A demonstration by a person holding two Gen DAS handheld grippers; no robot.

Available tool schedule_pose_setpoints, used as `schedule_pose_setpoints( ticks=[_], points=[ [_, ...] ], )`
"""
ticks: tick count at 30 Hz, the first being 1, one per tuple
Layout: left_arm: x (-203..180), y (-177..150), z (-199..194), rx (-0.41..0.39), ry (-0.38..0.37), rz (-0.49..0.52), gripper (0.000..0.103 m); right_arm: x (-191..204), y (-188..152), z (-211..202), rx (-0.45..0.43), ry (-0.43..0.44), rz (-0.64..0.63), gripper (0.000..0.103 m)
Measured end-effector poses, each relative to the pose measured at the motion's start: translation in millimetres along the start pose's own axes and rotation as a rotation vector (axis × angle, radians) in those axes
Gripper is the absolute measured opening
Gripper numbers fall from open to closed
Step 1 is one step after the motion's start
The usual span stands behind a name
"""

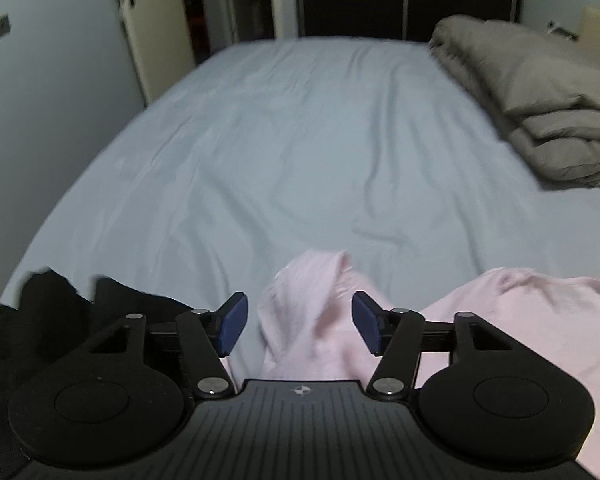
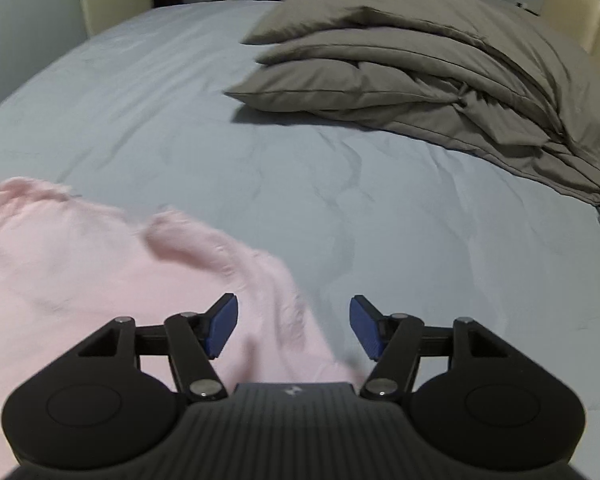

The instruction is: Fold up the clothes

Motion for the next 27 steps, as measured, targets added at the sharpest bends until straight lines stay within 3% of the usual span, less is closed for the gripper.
schedule_pose_setpoints(
  ticks=[6, 12, 27],
  points=[
    [-20, 2, -52, -0.131, -0.03, 0.057, 0.061, 0, -17, -38, 0.022, 0.037, -0.009, 0.065],
    [-43, -12, -98, -0.155, -0.094, 0.105, 0.061, 10, -68, -73, 0.073, 0.035, -0.021, 0.065],
    [-94, -135, -135, 0.038, -0.268, 0.163, 0.054, 55, -204, -126, 0.154, 0.099, -0.155, 0.065]
  ],
)
Point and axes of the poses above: each gripper's, at about its wrist camera, not at the fingertips, and z roughly the way its jaws point, x to its left, y to its top, the point moved 2 cm from there along z, roughly the way its jaws point, and after that the axes turned 15 degrees about z, right-handed, at the moved point
